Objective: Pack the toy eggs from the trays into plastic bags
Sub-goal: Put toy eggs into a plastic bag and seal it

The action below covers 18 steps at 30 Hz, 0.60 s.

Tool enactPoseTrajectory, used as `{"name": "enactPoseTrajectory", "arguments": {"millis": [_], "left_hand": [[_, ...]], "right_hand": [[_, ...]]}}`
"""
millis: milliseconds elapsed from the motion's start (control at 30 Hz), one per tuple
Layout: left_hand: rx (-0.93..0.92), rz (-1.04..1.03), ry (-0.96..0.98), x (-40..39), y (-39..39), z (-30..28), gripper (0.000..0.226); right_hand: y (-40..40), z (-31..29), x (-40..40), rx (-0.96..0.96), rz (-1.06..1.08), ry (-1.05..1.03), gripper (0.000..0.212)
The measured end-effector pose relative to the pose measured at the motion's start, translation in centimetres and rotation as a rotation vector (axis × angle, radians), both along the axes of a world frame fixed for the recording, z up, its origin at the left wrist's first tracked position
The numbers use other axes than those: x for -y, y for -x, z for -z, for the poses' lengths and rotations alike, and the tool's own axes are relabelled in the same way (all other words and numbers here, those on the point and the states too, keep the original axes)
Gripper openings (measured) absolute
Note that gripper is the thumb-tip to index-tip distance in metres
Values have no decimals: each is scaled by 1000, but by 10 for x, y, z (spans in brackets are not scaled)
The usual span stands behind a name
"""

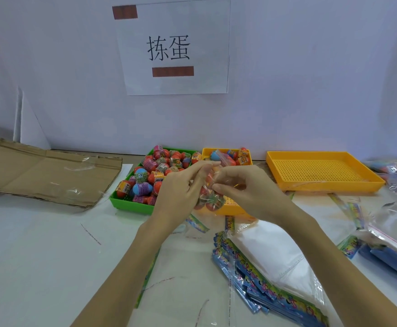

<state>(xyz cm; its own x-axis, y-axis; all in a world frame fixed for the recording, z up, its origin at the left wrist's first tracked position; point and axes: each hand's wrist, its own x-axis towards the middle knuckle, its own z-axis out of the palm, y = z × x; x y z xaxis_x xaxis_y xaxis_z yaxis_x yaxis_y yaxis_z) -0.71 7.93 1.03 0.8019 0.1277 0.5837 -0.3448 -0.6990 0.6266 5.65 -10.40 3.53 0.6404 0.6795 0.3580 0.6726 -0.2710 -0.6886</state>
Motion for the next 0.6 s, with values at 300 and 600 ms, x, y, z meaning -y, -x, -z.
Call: {"name": "enactPoseTrajectory", "arguments": {"millis": [300,600], "left_hand": [[-32,-37,143,2,-1,0,45],[-211,14,245,0,-1,-5,65]], "right_hand": [[1,0,-2,87,77,45,10],[1,-2,0,-10,146,-74,10]]}}
